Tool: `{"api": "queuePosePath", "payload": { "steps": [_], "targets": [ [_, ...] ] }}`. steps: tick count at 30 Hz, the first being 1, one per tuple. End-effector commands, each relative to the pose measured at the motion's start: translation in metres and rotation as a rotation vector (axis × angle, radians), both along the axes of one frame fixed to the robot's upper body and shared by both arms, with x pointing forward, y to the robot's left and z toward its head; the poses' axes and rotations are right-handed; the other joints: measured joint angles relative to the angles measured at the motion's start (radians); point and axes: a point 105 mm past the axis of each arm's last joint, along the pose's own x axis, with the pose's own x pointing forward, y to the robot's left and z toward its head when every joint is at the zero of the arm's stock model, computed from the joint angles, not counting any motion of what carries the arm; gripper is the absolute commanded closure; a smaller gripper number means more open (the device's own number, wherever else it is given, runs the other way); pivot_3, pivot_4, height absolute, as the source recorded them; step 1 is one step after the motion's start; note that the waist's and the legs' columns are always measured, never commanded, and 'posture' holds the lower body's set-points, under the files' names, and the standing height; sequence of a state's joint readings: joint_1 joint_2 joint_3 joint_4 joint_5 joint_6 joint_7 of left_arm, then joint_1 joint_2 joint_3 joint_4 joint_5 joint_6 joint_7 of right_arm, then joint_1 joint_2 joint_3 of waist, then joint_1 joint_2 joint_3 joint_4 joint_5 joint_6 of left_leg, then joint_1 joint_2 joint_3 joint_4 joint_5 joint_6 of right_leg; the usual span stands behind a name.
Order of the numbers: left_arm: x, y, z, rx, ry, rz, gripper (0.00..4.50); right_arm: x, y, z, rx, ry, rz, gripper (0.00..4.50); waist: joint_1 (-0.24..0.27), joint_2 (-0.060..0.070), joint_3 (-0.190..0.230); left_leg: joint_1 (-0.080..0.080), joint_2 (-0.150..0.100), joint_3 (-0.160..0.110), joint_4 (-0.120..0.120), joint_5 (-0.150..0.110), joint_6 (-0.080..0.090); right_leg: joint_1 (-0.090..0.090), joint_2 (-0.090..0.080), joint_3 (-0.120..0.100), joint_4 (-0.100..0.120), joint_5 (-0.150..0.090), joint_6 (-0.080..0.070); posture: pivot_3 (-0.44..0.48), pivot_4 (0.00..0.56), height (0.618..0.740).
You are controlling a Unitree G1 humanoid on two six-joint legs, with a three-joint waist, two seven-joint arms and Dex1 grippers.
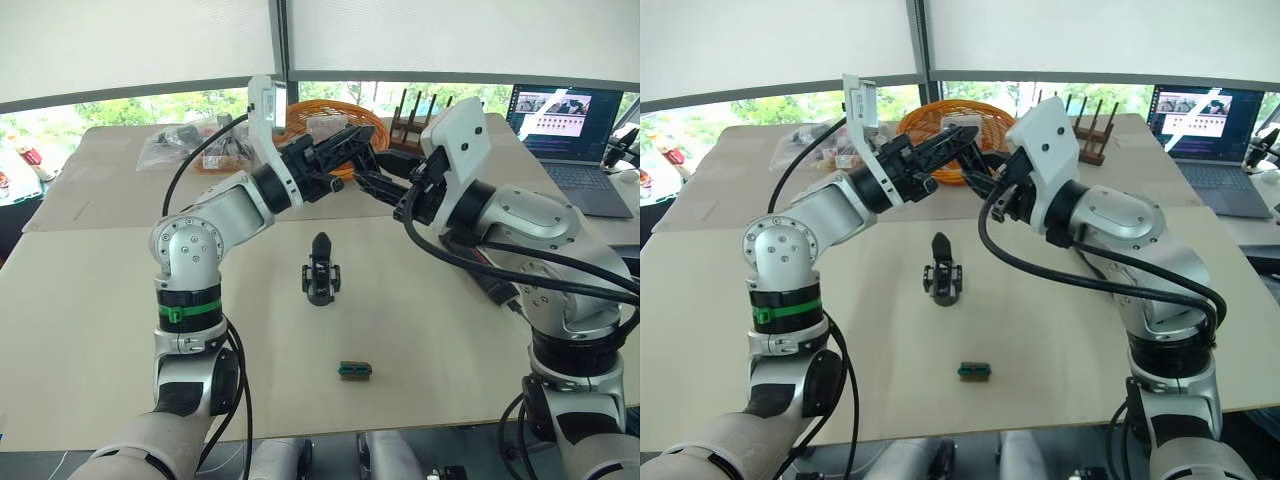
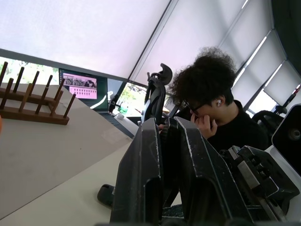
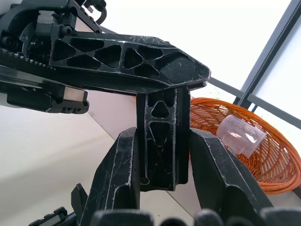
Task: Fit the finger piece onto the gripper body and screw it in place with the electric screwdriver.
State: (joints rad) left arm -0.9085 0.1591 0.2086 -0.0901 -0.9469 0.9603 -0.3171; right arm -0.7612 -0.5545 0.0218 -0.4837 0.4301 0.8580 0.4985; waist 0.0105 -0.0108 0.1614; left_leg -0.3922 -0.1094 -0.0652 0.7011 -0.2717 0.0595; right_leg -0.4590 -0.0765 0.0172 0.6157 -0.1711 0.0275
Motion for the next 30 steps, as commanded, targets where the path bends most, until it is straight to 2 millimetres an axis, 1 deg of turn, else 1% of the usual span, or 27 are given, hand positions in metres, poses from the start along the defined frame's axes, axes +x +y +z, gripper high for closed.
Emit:
{"api": "queuePosePath", "payload": {
  "steps": [1,3,5,7,8,11,14,17,20,21,22,23,26,30],
  "targets": [
    [0.004,0.008,0.012,-0.016,-0.044,0.050,4.50,-0.011,-0.005,0.014,-0.027,-0.109,-0.015,3.38,0.000,0.000,0.000,0.000,0.000,0.000,0.000,0.000,0.000,0.000,0.000,0.000,0.000,0.000,0.000,0.000,0.150,0.740],
    [0.002,0.006,0.012,-0.005,-0.055,0.031,4.50,-0.013,-0.006,0.014,-0.055,-0.121,-0.012,3.38,0.000,0.000,0.000,0.000,0.000,0.000,0.000,0.000,0.000,0.000,0.000,0.000,0.000,0.000,0.000,0.000,0.150,0.740],
    [-0.003,0.003,0.012,0.030,-0.080,-0.017,4.50,-0.018,-0.010,0.015,-0.084,-0.105,0.026,2.35,-0.001,0.000,0.000,0.000,0.000,0.000,0.000,0.000,0.000,0.000,0.000,0.000,0.000,0.000,0.000,0.000,0.150,0.740],
    [-0.008,0.001,0.011,0.072,-0.110,-0.074,4.50,-0.024,-0.013,0.017,-0.103,-0.066,0.080,1.63,-0.002,0.000,0.000,0.000,0.000,0.000,0.000,0.000,0.000,0.000,0.000,0.000,0.000,0.000,0.000,0.000,0.150,0.740],
    [-0.014,0.000,0.011,0.106,-0.140,-0.130,4.50,-0.028,-0.014,0.017,-0.098,-0.005,0.137,1.33,-0.003,0.000,0.000,0.000,0.000,0.000,0.000,0.000,0.000,0.000,0.001,0.000,0.000,0.000,0.000,0.000,0.150,0.740],
    [-0.029,0.001,0.012,0.180,-0.203,-0.276,4.50,-0.039,-0.022,0.021,-0.037,0.207,0.289,1.33,-0.005,0.000,0.000,0.000,0.001,0.000,-0.002,0.000,0.000,0.000,0.001,0.000,-0.001,0.000,0.000,0.000,0.150,0.740],
    [-0.037,0.004,0.017,0.239,-0.218,-0.415,4.50,-0.035,-0.025,0.033,0.044,0.362,0.366,1.33,-0.005,0.000,0.000,0.001,0.001,0.000,-0.002,0.000,0.001,0.001,0.000,0.000,-0.003,0.000,0.000,0.000,0.150,0.740],
    [-0.040,0.006,0.022,0.286,-0.239,-0.489,4.50,-0.041,-0.018,0.036,0.051,0.486,0.475,1.33,-0.005,0.000,0.000,0.001,0.001,0.000,-0.003,-0.001,0.002,0.002,0.000,0.000,-0.003,0.000,0.000,0.000,0.150,0.740],
    [-0.038,0.005,0.026,0.307,-0.239,-0.524,4.50,-0.039,-0.010,0.035,0.060,0.523,0.514,1.33,-0.005,0.000,0.000,0.001,0.001,0.000,-0.004,-0.001,0.002,0.001,-0.001,0.000,-0.003,0.000,0.000,0.000,0.150,0.740],
    [-0.037,0.005,0.026,0.312,-0.239,-0.531,4.50,-0.037,-0.008,0.033,0.061,0.526,0.514,1.57,-0.006,0.000,0.000,0.001,0.001,0.000,-0.004,-0.001,0.002,0.001,-0.001,0.000,-0.003,0.000,0.000,0.000,0.150,0.740],
    [-0.037,0.006,0.027,0.313,-0.241,-0.537,4.50,-0.037,-0.005,0.031,0.050,0.527,0.523,1.90,-0.006,0.000,0.000,0.001,0.001,0.000,-0.004,-0.001,0.002,0.001,-0.001,0.000,-0.003,0.000,0.000,0.000,0.150,0.740],
    [-0.037,0.006,0.027,0.314,-0.241,-0.541,4.50,-0.037,-0.003,0.030,0.041,0.527,0.530,2.12,-0.007,0.000,0.000,0.000,0.001,0.000,-0.004,-0.001,0.002,0.001,-0.001,0.000,-0.003,0.000,0.000,0.000,0.150,0.740],
    [-0.036,0.006,0.027,0.312,-0.239,-0.552,4.50,-0.041,0.004,0.028,0.006,0.506,0.561,3.16,-0.007,0.000,0.000,-0.001,0.001,0.000,-0.004,-0.001,0.002,-0.001,-0.001,0.000,-0.002,0.000,0.000,0.000,0.150,0.740],
    [-0.038,0.006,0.022,0.329,-0.259,-0.559,4.50,-0.040,0.010,0.029,-0.006,0.467,0.578,3.16,-0.011,0.000,0.000,-0.001,0.001,0.000,-0.004,-0.001,0.002,-0.001,-0.001,0.000,-0.002,0.000,0.000,0.000,0.150,0.740]
  ]
}}
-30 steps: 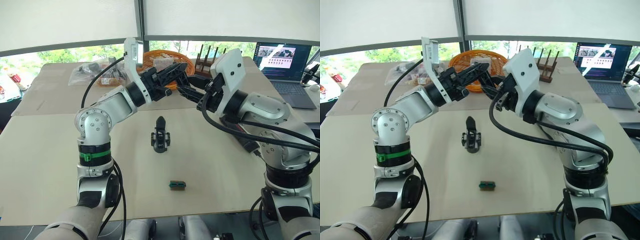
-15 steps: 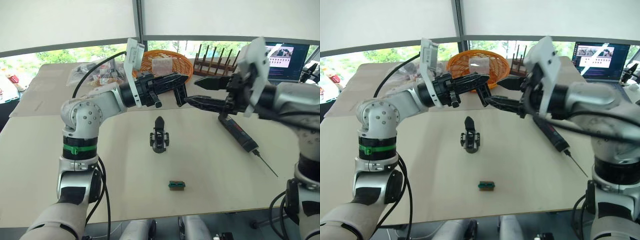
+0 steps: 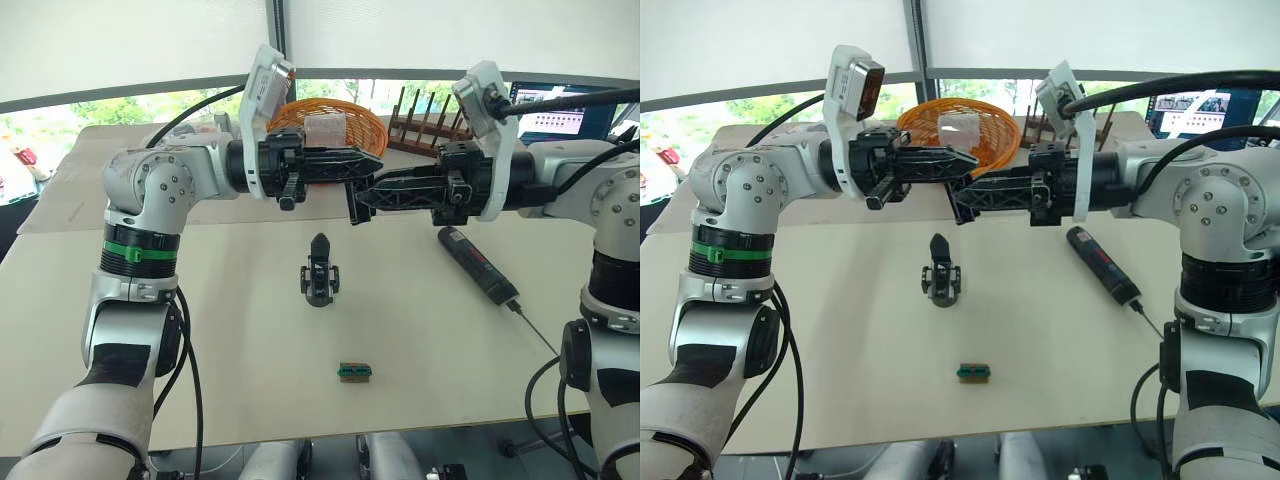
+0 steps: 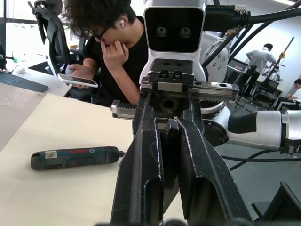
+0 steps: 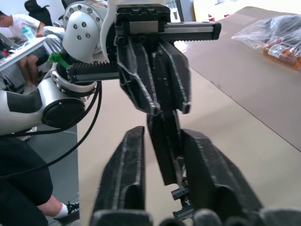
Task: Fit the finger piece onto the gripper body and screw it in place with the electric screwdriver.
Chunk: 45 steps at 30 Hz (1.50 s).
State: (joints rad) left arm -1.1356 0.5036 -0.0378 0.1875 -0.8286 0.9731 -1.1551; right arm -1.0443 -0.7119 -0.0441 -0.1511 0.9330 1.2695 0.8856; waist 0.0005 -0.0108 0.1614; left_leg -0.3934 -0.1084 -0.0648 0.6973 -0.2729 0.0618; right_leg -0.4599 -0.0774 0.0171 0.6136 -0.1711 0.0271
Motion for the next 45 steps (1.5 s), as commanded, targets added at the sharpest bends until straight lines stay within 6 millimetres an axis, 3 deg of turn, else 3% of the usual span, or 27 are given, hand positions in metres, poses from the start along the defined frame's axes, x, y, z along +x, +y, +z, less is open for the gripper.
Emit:
{"api": "queuePosePath", "payload": {
  "steps": [1,23,27,31,36,41,45],
  "targets": [
    [-0.007,-0.003,0.010,-0.006,-0.065,-0.018,4.50,-0.010,0.011,0.013,0.016,-0.100,0.072,3.16,-0.001,0.000,0.000,0.000,0.000,0.000,0.000,0.000,0.000,0.000,0.000,0.000,0.000,0.000,0.000,0.000,0.150,0.740],
    [-0.007,0.000,0.009,-0.006,-0.089,-0.009,4.50,-0.012,0.015,0.019,0.014,-0.136,0.126,3.16,-0.008,0.000,0.000,0.000,0.000,0.000,0.002,0.000,0.000,0.000,0.000,0.000,0.000,0.000,0.000,0.000,0.150,0.740],
    [-0.006,0.000,0.008,-0.002,-0.092,-0.007,4.50,-0.015,0.014,0.019,0.024,-0.130,0.137,4.09,-0.008,0.000,0.000,0.000,0.000,0.000,0.002,0.000,0.000,0.000,0.000,0.000,0.000,0.000,0.000,0.000,0.150,0.740],
    [-0.004,-0.002,0.004,0.024,-0.087,-0.004,4.50,-0.016,0.014,0.018,0.032,-0.133,0.139,4.09,-0.009,0.000,0.000,0.000,0.000,0.000,0.002,0.000,0.000,0.000,0.000,0.000,0.000,0.000,0.000,0.000,0.150,0.740],
    [-0.002,0.009,-0.011,0.099,-0.185,-0.005,2.21,-0.012,0.013,0.010,0.025,-0.185,0.110,4.09,-0.011,0.000,0.000,0.000,0.000,0.000,0.002,0.000,0.000,0.000,0.000,0.000,0.000,0.000,0.000,0.000,0.150,0.740],
    [0.018,0.067,-0.073,0.392,-0.364,0.054,0.04,-0.010,0.007,-0.013,-0.007,-0.280,0.089,4.09,-0.017,0.001,-0.001,0.003,0.000,0.003,-0.002,0.001,-0.001,0.000,0.000,0.001,0.000,0.001,-0.001,0.000,0.150,0.740],
    [0.033,0.112,-0.114,0.564,-0.409,0.131,0.00,-0.009,0.002,-0.033,-0.018,-0.306,0.077,4.09,-0.012,0.001,-0.001,0.002,0.001,0.003,-0.001,0.001,-0.001,-0.002,0.000,0.000,0.000,0.001,-0.001,0.000,0.150,0.740]
  ]
}}
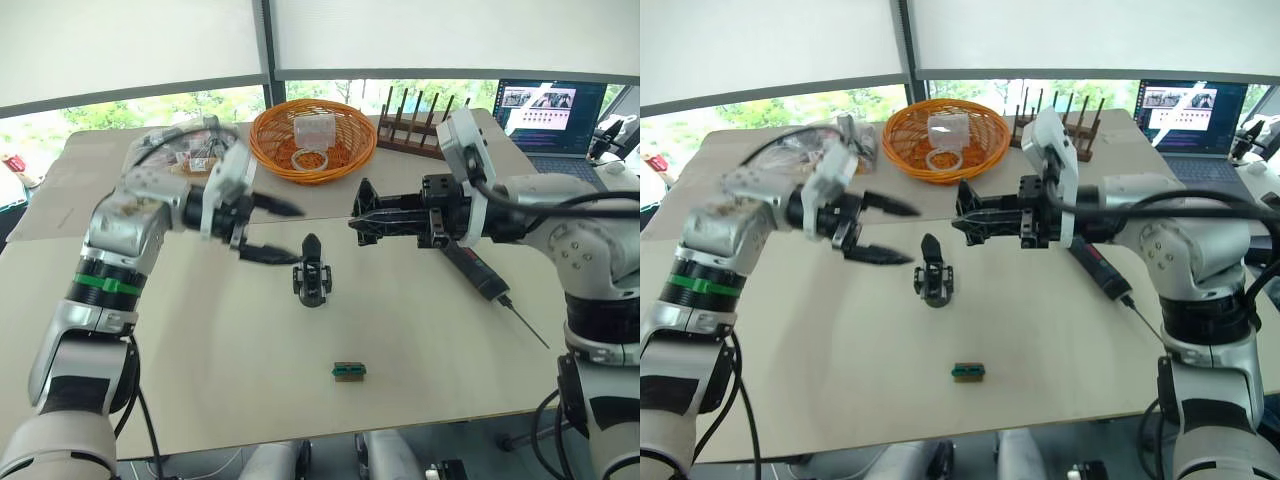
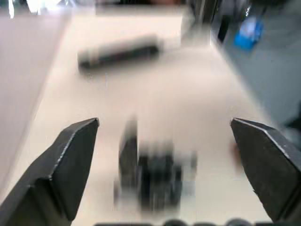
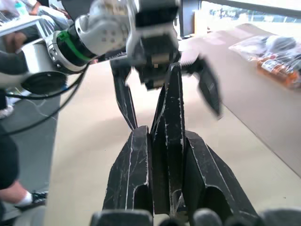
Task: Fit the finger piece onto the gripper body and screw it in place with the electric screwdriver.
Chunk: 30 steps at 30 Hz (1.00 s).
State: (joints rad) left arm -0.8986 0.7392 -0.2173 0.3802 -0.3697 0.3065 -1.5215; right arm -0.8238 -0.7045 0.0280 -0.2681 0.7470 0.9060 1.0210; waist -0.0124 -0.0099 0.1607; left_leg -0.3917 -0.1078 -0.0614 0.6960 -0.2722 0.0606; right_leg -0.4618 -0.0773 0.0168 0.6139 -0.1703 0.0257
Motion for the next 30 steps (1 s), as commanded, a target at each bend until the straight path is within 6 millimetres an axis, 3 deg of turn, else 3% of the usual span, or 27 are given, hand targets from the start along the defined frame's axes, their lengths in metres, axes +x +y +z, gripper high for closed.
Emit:
{"api": "queuePosePath", "payload": {
  "steps": [1,4,11,19,29,30],
  "targets": [
    [0.008,0.029,-0.018,0.139,-0.121,0.019,0.00,-0.006,-0.002,-0.001,-0.001,-0.100,0.012,4.09,0.001,0.000,0.000,-0.001,0.000,0.000,0.000,0.000,0.000,0.000,0.000,0.000,0.000,0.000,0.000,0.000,0.150,0.740],
    [0.011,0.025,-0.041,0.146,-0.116,0.030,0.00,-0.004,-0.003,-0.010,-0.017,-0.109,-0.001,4.09,0.010,0.000,0.000,-0.001,-0.001,0.000,0.002,-0.001,0.002,0.000,-0.001,-0.001,0.000,0.000,0.000,0.000,0.150,0.740],
    [0.013,-0.015,-0.091,0.107,-0.133,0.049,0.00,-0.006,0.001,-0.013,-0.017,-0.105,0.018,4.09,0.021,0.000,0.000,-0.003,-0.001,0.000,0.007,-0.003,0.005,0.001,-0.001,-0.001,0.000,0.001,0.002,0.000,0.150,0.740],
    [0.011,-0.042,-0.112,0.010,-0.135,0.103,0.00,-0.009,0.004,-0.018,-0.020,-0.098,0.025,4.09,0.021,0.000,0.000,-0.003,0.000,0.000,0.008,-0.002,0.004,0.000,-0.001,-0.001,0.000,0.001,0.001,0.000,0.150,0.740],
    [0.012,-0.057,-0.112,-0.124,-0.073,0.147,0.00,-0.018,0.006,-0.033,-0.043,-0.100,0.049,4.09,0.024,-0.001,0.000,-0.003,0.000,0.000,0.009,-0.003,0.004,0.001,-0.001,-0.001,0.000,0.001,0.002,0.000,0.150,0.740],
    [0.012,-0.057,-0.112,-0.134,-0.064,0.145,0.25,-0.019,0.006,-0.035,-0.047,-0.108,0.057,4.09,0.024,-0.001,0.000,-0.003,0.000,0.000,0.008,-0.003,0.004,0.001,-0.001,-0.001,0.000,0.001,0.002,0.000,0.150,0.740]
  ]
}}
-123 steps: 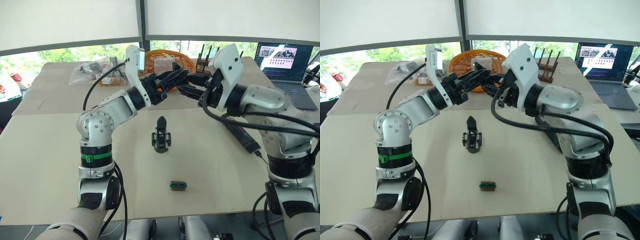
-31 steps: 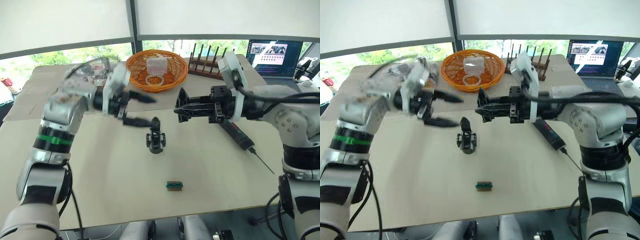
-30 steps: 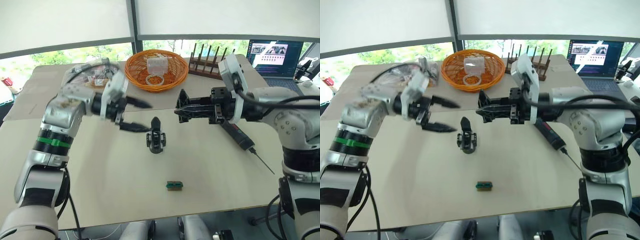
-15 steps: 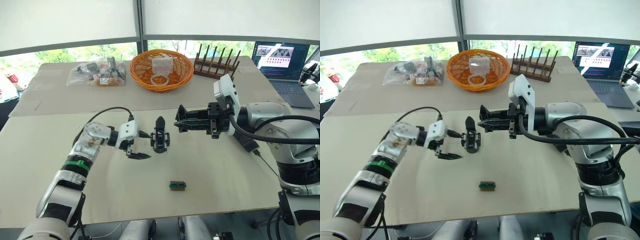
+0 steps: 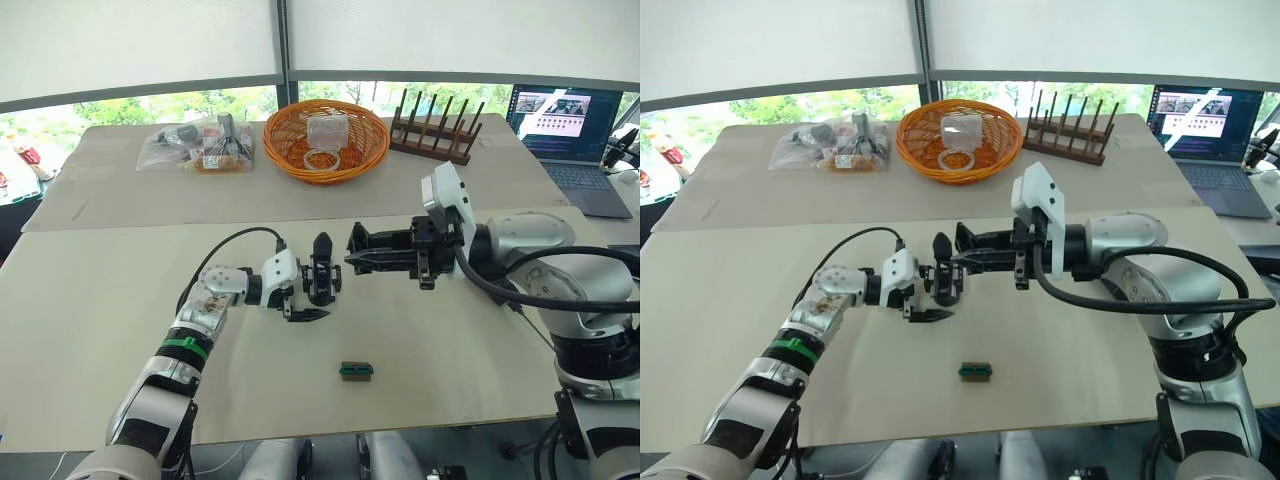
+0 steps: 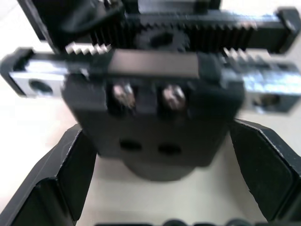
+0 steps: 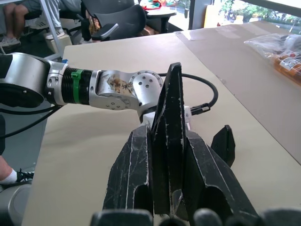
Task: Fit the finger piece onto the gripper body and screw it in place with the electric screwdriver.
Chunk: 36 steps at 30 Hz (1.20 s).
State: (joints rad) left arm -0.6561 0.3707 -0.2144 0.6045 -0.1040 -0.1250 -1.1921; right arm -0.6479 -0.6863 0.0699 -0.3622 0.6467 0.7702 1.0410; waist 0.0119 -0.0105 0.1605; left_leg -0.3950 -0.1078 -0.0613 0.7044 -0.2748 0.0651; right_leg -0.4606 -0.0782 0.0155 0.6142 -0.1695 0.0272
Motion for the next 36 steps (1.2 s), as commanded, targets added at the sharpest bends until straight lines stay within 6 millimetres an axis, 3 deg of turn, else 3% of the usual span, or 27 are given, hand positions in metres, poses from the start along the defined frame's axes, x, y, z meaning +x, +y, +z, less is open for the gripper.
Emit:
{"api": "queuePosePath", "payload": {
  "steps": [1,2,4,5,13,36],
  "targets": [
    [0.001,-0.002,0.008,-0.062,0.012,-0.003,0.54,-0.010,0.004,0.001,-0.002,-0.080,0.053,4.09,0.000,0.000,0.000,0.000,0.000,0.000,0.000,0.000,0.000,0.000,0.000,0.000,0.000,0.000,0.000,0.000,0.150,0.740],
    [0.000,-0.005,0.008,-0.077,0.020,-0.015,0.79,-0.011,0.005,-0.001,0.009,-0.088,0.066,4.09,0.000,0.000,0.000,0.000,0.000,0.000,0.000,0.000,0.000,0.000,0.000,0.000,0.000,0.000,0.000,0.000,0.150,0.740],
    [-0.004,-0.012,0.006,-0.084,0.033,-0.046,1.83,-0.013,0.007,-0.008,0.033,-0.099,0.096,4.09,0.000,0.000,0.000,0.000,0.000,0.000,0.000,0.000,0.000,0.000,0.000,0.000,0.000,0.000,0.000,0.000,0.150,0.740],
    [-0.006,-0.016,0.005,-0.088,0.037,-0.058,2.13,-0.010,0.008,-0.013,0.039,-0.100,0.100,4.09,-0.001,0.000,0.000,0.000,0.000,0.000,0.000,0.000,0.000,0.000,0.001,0.000,0.000,0.000,0.000,0.000,0.150,0.740],
    [-0.001,-0.035,0.005,-0.104,-0.006,-0.038,2.11,0.006,0.020,-0.030,0.098,-0.099,0.117,4.09,0.001,0.000,0.000,0.001,-0.001,0.000,0.001,0.000,0.000,0.001,0.001,-0.001,0.000,0.000,0.001,0.000,0.150,0.740],
    [-0.004,-0.038,0.005,-0.102,-0.055,-0.034,2.11,0.033,0.022,-0.074,0.085,0.014,0.067,4.09,0.000,0.000,0.000,0.002,-0.001,0.000,0.001,0.000,0.000,0.002,0.001,0.000,0.001,0.000,0.001,0.000,0.150,0.740]
  ]
}}
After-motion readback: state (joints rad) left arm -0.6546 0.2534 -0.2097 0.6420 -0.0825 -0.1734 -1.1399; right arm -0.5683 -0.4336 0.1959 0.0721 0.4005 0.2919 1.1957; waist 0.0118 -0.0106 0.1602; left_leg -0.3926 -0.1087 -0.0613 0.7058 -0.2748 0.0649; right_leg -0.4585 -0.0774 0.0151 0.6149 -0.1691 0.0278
